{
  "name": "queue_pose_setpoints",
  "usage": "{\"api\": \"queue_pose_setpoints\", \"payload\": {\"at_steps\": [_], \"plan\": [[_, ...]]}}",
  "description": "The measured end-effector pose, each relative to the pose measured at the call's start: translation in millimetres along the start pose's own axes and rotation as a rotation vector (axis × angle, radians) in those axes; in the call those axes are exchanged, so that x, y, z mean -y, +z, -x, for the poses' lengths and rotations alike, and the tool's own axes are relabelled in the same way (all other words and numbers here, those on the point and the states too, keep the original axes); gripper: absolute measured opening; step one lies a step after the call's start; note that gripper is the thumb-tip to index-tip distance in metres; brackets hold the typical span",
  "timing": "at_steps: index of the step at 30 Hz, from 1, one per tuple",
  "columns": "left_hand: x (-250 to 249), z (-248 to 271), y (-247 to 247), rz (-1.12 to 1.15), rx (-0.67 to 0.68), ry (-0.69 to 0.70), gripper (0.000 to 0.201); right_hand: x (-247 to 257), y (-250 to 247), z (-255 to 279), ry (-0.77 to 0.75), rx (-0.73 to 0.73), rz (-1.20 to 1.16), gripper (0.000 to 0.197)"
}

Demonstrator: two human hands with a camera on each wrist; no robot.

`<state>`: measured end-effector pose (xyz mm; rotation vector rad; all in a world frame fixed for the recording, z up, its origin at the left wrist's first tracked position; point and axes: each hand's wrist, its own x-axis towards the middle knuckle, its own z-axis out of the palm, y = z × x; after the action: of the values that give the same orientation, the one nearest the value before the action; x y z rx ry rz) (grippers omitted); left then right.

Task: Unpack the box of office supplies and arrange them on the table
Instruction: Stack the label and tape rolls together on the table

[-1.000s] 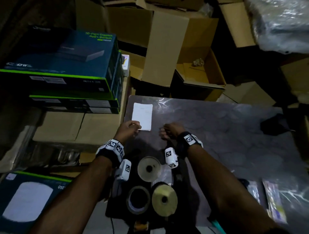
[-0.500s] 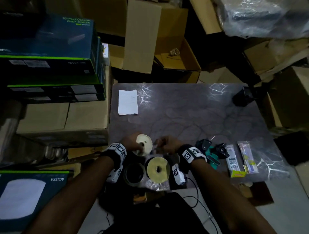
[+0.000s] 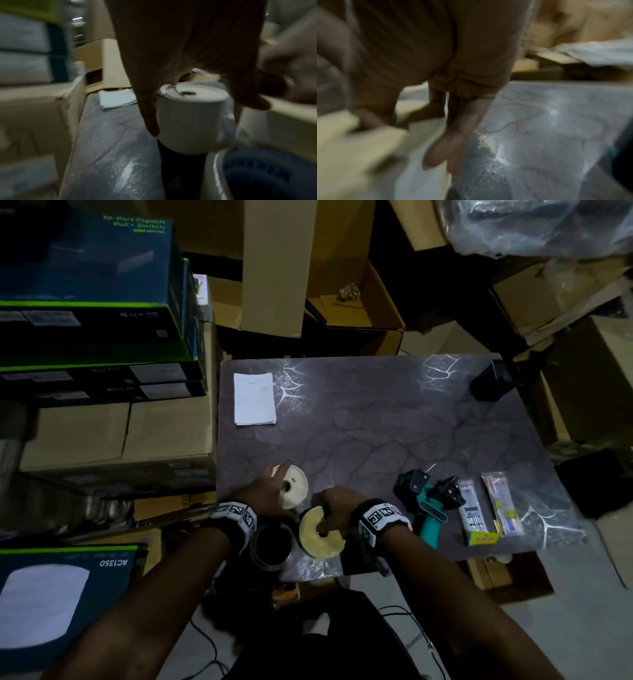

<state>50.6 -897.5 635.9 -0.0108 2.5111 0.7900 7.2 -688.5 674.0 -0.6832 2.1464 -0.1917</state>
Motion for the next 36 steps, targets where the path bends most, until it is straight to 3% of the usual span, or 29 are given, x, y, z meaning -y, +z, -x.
{"api": "queue_pose_setpoints", "payload": {"at_steps": [5, 10, 12, 14, 16, 17, 25, 28, 32, 36], "plan": [[-7.4, -3.0, 3.9, -0.124, -0.143, 0.047, 0.100, -9.0, -12.9, -1.9, 0.088, -0.226, 0.007, 0.037], [-12.1, -11.5, 0.4, 0.026, -0.283, -0.013, 0.100, -23.7, -37.6, -4.1, 0.322, -0.405, -0.133, 0.045], [-14.3, -17.7, -0.6, 0.036, -0.262, -0.046, 0.106, -26.7, -41.0, -5.9, 0.324, -0.424, -0.173, 0.062], [-16.7, -23.7, -0.9, -0.005, -0.213, -0.076, 0.115, -28.0, -35.9, -8.8, 0.266, -0.377, -0.166, 0.096], [-19.7, -26.3, -1.2, -0.063, -0.176, -0.114, 0.120, -29.0, -25.7, -14.4, 0.252, -0.315, -0.056, 0.126], [-21.2, -26.8, -1.5, -0.085, -0.167, -0.123, 0.121, -31.1, -20.0, -18.7, 0.250, -0.310, -0.003, 0.131], [-29.5, -43.3, -21.9, -0.080, -0.218, -0.153, 0.105, -47.8, -37.0, -39.5, 0.205, -0.423, -0.017, 0.122], [-37.4, -65.2, -35.5, 0.024, -0.271, -0.183, 0.106, -56.9, -64.2, -54.9, 0.239, -0.471, -0.076, 0.123], [-55.9, -112.5, -64.3, 0.096, -0.459, -0.186, 0.100, -70.9, -112.0, -79.7, 0.273, -0.545, -0.203, 0.119], [-71.8, -164.6, -99.8, 0.110, -0.517, -0.315, 0.106, -77.9, -158.2, -114.3, 0.298, -0.595, -0.231, 0.115]]}}
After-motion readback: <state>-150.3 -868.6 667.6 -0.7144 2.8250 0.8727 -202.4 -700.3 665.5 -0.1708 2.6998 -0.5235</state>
